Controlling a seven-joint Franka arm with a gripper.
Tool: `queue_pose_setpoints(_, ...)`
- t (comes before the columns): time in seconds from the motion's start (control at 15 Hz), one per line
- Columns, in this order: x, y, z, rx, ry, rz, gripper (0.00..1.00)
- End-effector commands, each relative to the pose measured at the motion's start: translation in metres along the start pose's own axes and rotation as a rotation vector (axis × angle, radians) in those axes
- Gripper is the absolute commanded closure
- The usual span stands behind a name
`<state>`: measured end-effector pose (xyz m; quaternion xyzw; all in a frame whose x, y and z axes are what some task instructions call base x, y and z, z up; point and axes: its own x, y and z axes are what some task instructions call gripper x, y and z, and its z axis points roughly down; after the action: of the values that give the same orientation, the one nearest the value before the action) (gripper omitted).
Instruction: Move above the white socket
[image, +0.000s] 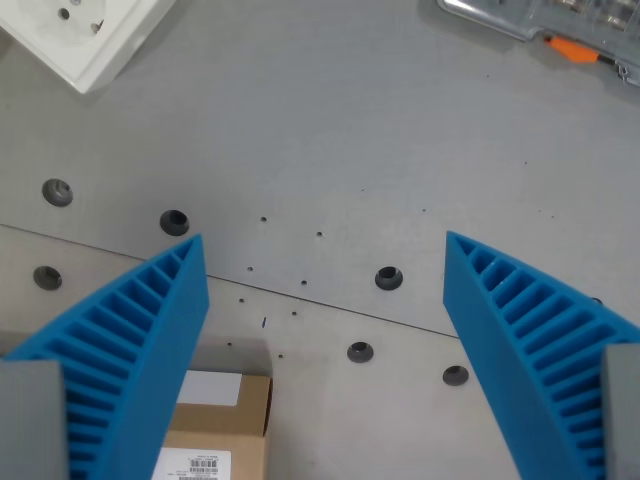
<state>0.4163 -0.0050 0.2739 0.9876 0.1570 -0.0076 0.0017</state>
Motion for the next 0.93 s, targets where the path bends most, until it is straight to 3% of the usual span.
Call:
queue_pose_setpoints(0.07,0.0002,0.0001,-0.0025,-0.002,0.006,0.0,0.0)
queue_pose_setpoints(0.93,0.0053,-0.0074,0.0054,-0.005,0.02,-0.125,0.0)
